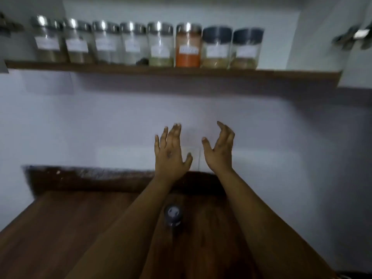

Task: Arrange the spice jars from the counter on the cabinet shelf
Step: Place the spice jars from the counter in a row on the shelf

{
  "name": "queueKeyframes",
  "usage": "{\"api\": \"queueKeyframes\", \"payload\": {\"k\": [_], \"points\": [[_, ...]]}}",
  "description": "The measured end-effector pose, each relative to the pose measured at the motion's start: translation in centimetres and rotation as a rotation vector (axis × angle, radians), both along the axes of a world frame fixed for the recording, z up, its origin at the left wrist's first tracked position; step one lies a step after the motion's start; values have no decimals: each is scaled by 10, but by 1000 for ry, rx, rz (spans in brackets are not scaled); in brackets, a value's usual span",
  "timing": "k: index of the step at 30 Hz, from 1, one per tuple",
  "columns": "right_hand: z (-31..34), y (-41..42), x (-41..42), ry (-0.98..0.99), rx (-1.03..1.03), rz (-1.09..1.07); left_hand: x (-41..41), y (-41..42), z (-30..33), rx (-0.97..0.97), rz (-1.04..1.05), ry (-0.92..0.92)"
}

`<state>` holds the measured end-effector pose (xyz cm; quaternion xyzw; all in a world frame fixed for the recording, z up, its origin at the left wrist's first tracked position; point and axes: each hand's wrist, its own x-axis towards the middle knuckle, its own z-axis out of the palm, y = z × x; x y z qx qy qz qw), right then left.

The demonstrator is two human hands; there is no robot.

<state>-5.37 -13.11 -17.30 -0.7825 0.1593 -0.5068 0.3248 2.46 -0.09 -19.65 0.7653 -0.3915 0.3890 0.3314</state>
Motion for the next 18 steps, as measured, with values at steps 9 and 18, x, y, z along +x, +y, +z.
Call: {"api": "queueKeyframes", "payload": {"k": [9, 18], "points": [[-206, 34, 40, 845, 171, 110, 15, 97, -196, 215, 34, 931], [-260, 49, 104, 1128, 51, 228, 71, 98, -219, 268, -100, 1037]]}}
